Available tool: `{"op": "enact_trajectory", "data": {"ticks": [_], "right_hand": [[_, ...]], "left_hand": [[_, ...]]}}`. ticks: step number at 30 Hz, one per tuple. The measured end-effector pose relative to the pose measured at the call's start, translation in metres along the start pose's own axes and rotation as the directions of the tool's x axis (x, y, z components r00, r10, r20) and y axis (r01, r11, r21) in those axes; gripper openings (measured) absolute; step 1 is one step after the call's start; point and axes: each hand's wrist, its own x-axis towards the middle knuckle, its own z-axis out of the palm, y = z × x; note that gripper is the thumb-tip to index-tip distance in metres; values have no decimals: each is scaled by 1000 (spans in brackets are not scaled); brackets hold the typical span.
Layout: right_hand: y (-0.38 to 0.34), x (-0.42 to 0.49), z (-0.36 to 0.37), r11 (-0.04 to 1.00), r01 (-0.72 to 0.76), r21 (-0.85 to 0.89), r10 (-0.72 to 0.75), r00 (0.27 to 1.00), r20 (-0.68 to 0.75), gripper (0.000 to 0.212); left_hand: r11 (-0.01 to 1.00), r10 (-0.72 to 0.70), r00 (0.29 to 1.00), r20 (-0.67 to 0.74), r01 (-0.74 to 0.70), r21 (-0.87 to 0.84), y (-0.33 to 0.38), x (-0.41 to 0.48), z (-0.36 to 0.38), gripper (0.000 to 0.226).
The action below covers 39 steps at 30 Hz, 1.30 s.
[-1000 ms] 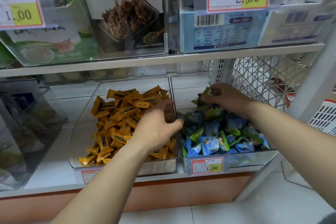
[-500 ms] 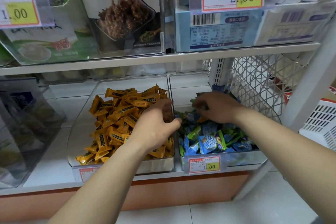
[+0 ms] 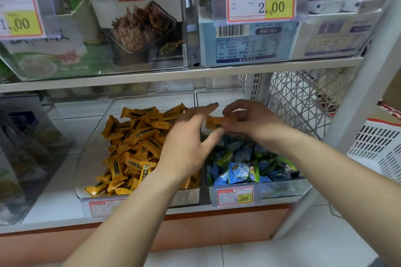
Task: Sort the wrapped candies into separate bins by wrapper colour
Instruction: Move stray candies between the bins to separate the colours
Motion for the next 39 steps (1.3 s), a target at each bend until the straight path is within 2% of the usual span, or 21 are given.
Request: {"op": "enact_trajectory", "data": {"ticks": [2,4,5,7,9,10,12,15,17,19,21,23,25,28,30,33,36,38,39], "right_hand": [[-7,-5,7,969,-20,246,18,1000,12,25],[-11,-7,5,958,-16,287,22,1000,-18,21],[-11,-7,-1,981,1,194,13,997,-73,15],[-6,-11,-19,982,9,-191,-50,977,-210,13],[3,-20,-40,832,-55,-552,-117,955,-271,26],[8,-26,-50,759,-90,-645,-126,951,-281,33],[15,-39,-63,677,-140,-722,-88,959,-269,43],[23,-59,-67,626,-139,-767,-31,979,-202,55],[29,-66,-63,624,-154,-766,-5,980,-201,59],[37,-65,-61,642,-207,-738,49,972,-230,62],[44,-58,-60,658,-260,-706,115,962,-246,65],[51,-48,-59,655,-290,-698,153,955,-253,70],[56,-38,-57,660,-314,-683,174,948,-268,75],[66,-24,-57,713,-414,-566,259,906,-336,106],[73,-14,-59,733,-460,-501,320,883,-342,118],[81,-1,-63,758,-480,-441,376,875,-306,125],[89,9,-65,799,-466,-381,378,881,-286,119],[91,14,-66,854,-411,-320,344,906,-248,100],[91,16,-67,874,-389,-292,327,914,-239,87]], "left_hand": [[997,55,997,-60,-59,-57,9,1,0,33],[999,29,990,-141,-33,-21,7,1,-5,27],[1000,-12,986,-166,15,15,3,1,-10,28],[981,-109,980,-166,133,144,-12,-1,-20,30],[927,-202,970,-133,234,295,-26,-5,-29,34],[898,-242,963,-119,269,349,-30,-7,-32,39],[858,-278,956,-95,291,423,-28,-9,-35,47],[859,-199,972,-125,235,455,0,-9,-26,44],[907,-64,993,-100,99,409,24,-9,-14,38],[964,-38,999,30,28,263,43,-4,5,38],[987,-145,970,193,128,102,51,11,28,44],[955,-291,906,308,296,32,51,32,55,46],[926,-369,863,346,373,56,43,53,80,48],[878,-468,809,357,472,80,21,75,108,62],[816,-559,738,379,570,96,5,83,124,81],[705,-660,600,452,703,96,-11,91,141,108],[676,-680,544,492,725,132,-16,100,151,117],[656,-648,533,545,754,42,-16,106,154,113],[632,-628,528,571,775,-21,-17,109,156,103]]}}
